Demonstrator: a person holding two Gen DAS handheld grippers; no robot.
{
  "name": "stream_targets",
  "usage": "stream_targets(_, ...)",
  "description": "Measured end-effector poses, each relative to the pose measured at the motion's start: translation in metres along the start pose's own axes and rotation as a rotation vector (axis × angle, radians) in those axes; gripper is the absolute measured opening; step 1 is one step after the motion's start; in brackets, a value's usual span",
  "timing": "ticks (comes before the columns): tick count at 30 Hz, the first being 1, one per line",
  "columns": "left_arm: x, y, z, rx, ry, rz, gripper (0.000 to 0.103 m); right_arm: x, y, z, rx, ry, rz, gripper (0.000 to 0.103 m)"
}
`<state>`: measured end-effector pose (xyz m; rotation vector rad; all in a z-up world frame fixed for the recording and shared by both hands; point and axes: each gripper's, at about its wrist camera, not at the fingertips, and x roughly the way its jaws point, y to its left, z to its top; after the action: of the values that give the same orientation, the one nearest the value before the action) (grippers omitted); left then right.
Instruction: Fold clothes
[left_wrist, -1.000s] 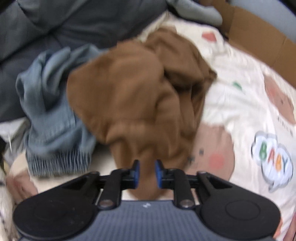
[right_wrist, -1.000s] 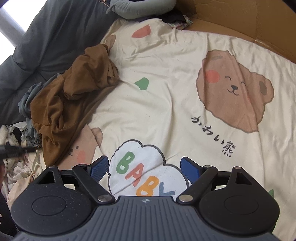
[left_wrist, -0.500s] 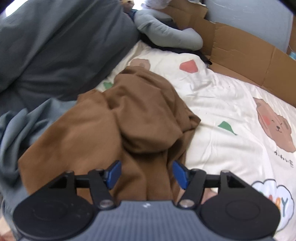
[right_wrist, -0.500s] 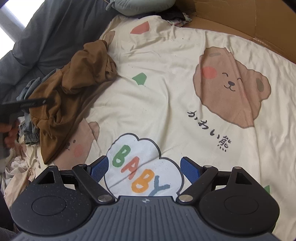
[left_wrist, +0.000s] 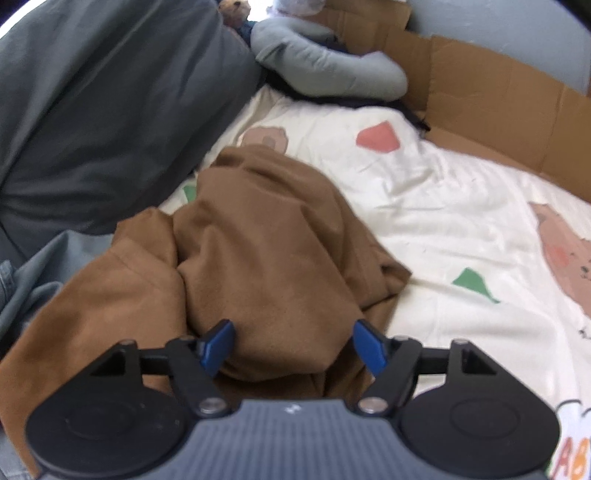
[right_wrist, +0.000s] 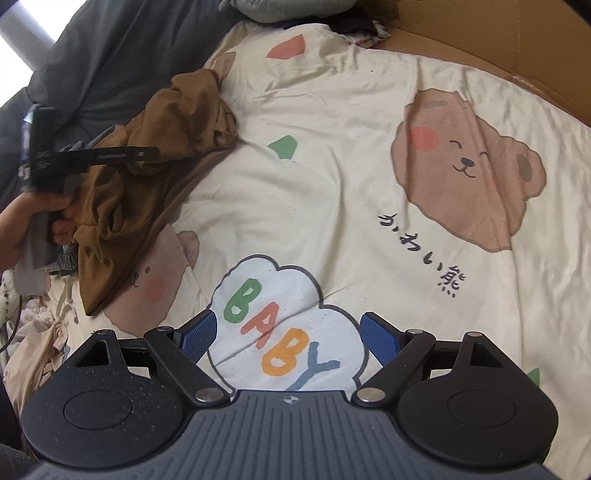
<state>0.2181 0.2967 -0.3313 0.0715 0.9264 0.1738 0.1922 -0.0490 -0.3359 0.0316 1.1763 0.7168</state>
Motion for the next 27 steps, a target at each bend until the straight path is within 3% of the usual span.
stream_targets(2, 0.008, 0.001, 0.000, -0.009, 0.007, 0.000, 0.056, 0.001, 0.001, 0.000, -0.004, 0.003, 0.002, 0.088)
stream_targets(4, 0.012, 0.002, 0.000, -0.020, 0.011, -0.001, 0.011, 0.000, 0.002, 0.000, -0.010, 0.003, 0.001, 0.088)
stream_targets(5, 0.014, 0.003, 0.001, -0.038, 0.014, -0.004, 0.003, 0.000, 0.002, 0.000, -0.012, 0.003, 0.000, 0.088)
stream_targets(12, -0.005, -0.003, 0.006, -0.149, -0.017, -0.150, 0.002, 0.000, -0.001, 0.003, 0.003, -0.004, -0.011, 0.088)
stream_targets(20, -0.035, -0.025, 0.002, -0.141, -0.069, -0.302, 0.002, -0.004, 0.003, 0.008, -0.016, -0.018, -0.010, 0.088)
stream_targets(27, -0.057, -0.055, -0.013, -0.086, -0.036, -0.485, 0.000, -0.010, 0.000, 0.018, -0.004, -0.049, -0.014, 0.088)
